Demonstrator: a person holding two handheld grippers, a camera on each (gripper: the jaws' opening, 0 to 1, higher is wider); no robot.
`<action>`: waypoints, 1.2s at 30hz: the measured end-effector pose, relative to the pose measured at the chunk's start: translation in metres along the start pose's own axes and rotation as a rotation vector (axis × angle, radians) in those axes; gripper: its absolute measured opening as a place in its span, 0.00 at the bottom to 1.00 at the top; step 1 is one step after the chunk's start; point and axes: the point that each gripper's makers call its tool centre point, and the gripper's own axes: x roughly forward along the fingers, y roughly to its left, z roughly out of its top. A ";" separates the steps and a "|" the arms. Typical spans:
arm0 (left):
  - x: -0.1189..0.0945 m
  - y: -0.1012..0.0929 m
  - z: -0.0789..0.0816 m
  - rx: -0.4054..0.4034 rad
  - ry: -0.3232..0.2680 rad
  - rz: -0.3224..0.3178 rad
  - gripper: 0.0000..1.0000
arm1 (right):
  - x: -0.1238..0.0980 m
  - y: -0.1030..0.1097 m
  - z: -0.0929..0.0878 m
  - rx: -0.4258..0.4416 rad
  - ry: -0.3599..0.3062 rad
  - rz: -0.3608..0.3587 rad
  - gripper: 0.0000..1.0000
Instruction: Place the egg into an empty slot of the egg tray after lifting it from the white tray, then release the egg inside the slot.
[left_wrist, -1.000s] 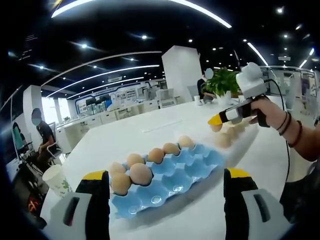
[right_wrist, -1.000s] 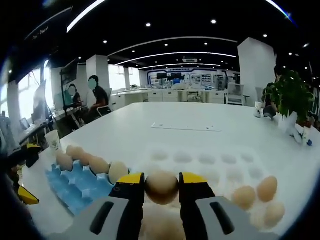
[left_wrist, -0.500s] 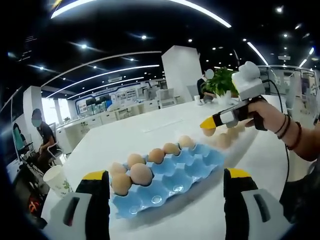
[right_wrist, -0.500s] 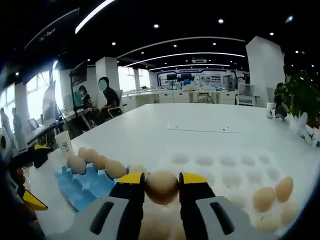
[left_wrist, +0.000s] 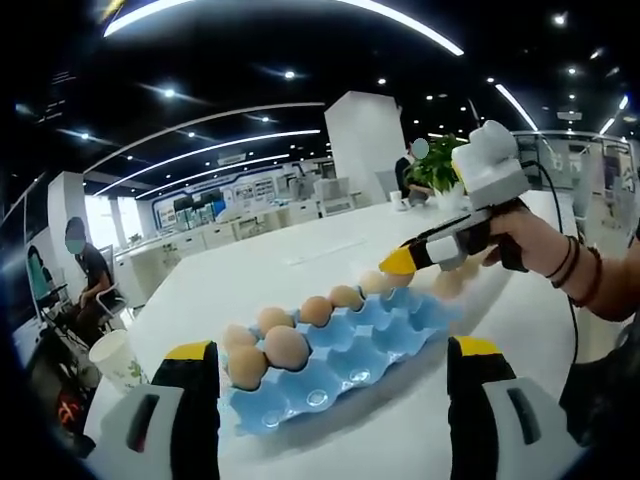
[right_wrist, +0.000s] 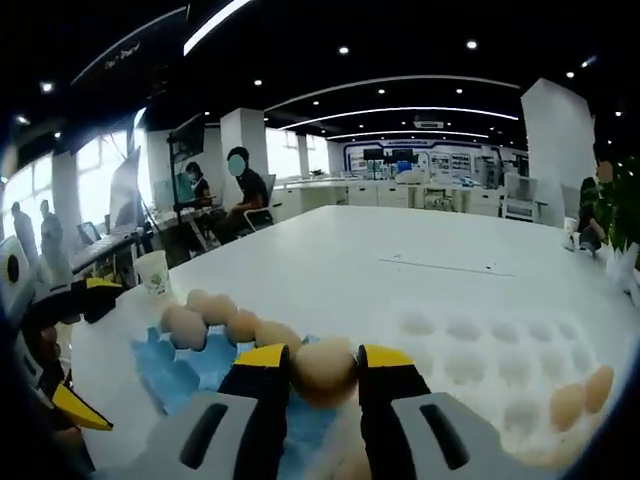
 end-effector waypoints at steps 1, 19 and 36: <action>0.000 0.000 0.000 0.000 0.000 0.000 0.97 | 0.001 0.002 0.000 -0.003 0.000 0.005 0.28; -0.004 -0.001 0.000 0.005 -0.002 -0.003 0.97 | 0.019 0.048 0.004 -0.053 -0.008 0.110 0.28; -0.001 0.001 0.003 0.002 -0.013 -0.014 0.97 | 0.038 0.094 0.004 -0.138 -0.004 0.241 0.28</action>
